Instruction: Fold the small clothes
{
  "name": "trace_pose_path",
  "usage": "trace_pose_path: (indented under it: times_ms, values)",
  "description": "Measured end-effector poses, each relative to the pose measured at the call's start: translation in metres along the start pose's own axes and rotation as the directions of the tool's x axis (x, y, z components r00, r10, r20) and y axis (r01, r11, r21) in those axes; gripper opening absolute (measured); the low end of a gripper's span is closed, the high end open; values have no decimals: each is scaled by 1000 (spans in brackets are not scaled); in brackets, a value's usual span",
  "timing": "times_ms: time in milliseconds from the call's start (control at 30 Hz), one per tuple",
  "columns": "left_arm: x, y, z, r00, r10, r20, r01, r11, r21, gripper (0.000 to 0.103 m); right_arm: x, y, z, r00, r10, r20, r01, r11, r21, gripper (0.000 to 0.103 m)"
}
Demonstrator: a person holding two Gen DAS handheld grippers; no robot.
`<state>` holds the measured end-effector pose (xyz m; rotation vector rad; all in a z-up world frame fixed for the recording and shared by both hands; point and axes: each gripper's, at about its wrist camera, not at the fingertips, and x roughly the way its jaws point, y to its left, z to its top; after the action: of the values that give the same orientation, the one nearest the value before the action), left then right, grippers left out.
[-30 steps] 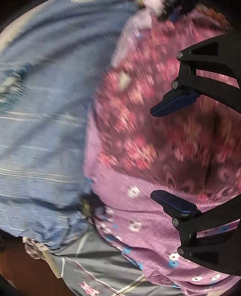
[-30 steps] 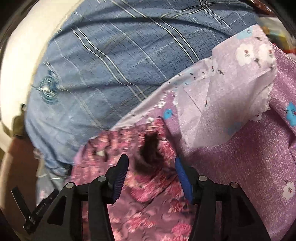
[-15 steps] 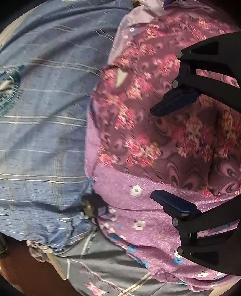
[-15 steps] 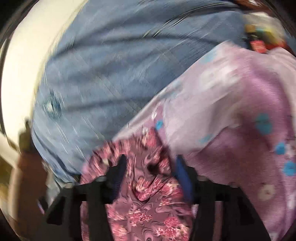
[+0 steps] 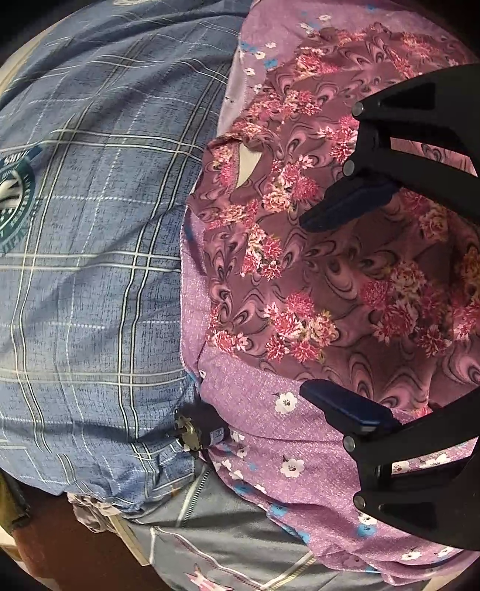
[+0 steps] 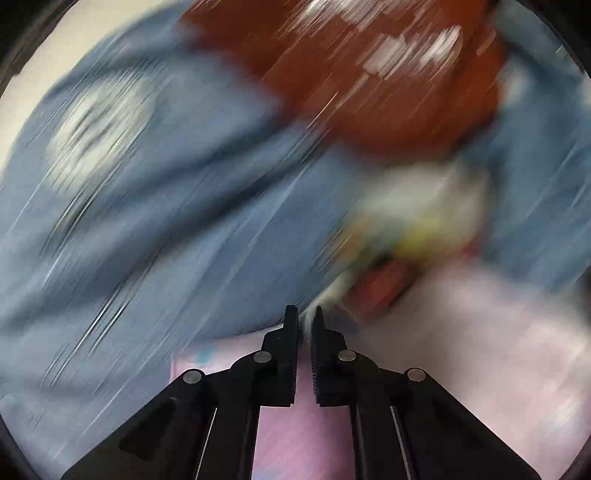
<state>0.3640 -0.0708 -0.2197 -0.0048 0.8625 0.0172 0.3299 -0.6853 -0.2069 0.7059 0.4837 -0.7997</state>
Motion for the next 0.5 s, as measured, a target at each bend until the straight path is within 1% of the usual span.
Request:
trace_pose_path:
  times_ms: [33, 67, 100, 133, 167, 200, 233, 267, 300, 333, 367, 433, 467, 500]
  values:
    - [0, -2, 0, 1000, -2, 1, 2, 1000, 8, 83, -4, -14, 9, 999, -33, 33, 31, 999, 39, 13]
    - [-2, -4, 1, 1000, -9, 4, 9, 1000, 17, 83, -11, -35, 16, 998, -30, 47, 25, 995, 100, 18]
    - [-4, -7, 1, 1000, -18, 8, 18, 1000, 23, 83, -17, -51, 18, 999, 3, 45, -9, 991, 136, 29]
    - [-7, -9, 1, 999, -29, 12, 29, 999, 28, 83, -28, -63, 14, 998, 54, 38, -59, 988, 144, 31]
    - [-11, -11, 1, 999, -44, 16, 43, 998, 36, 83, -39, -67, 6, 996, 88, 23, -90, 990, 108, 31]
    - [-17, -13, 0, 998, -60, 20, 59, 997, 45, 83, -54, -61, -8, 992, 122, -17, -121, 992, 21, 31]
    - [-21, -15, -1, 997, -71, 21, 70, 996, 53, 83, -66, -50, -26, 984, 158, -86, -164, 984, -69, 31]
    - [-27, -17, -4, 996, -85, 21, 83, 994, 67, 83, -81, -39, -50, 963, 202, -181, -230, 961, -151, 31]
    - [-31, -18, -6, 996, -91, 20, 90, 993, 76, 83, -96, -32, -74, 937, 221, -269, -283, 934, -219, 31]
    - [-35, -18, -10, 995, -99, 17, 97, 992, 86, 83, -112, -24, -100, 918, 215, -334, -317, 903, -289, 31]
    - [-40, -17, -14, 994, -109, 10, 107, 990, 95, 83, -128, -21, -126, 906, 190, -378, -335, 869, -364, 29]
    - [-50, -10, -27, 991, -134, -7, 134, 987, 95, 83, -157, -11, -180, 902, 104, -418, -332, 786, -521, 25]
    - [-56, -3, -37, 991, -135, -21, 137, 986, 91, 83, -167, -14, -203, 900, 64, -432, -328, 753, -571, 25]
    - [-60, 3, -44, 991, -130, -32, 132, 987, 90, 83, -169, -22, -214, 895, 35, -445, -322, 740, -590, 25]
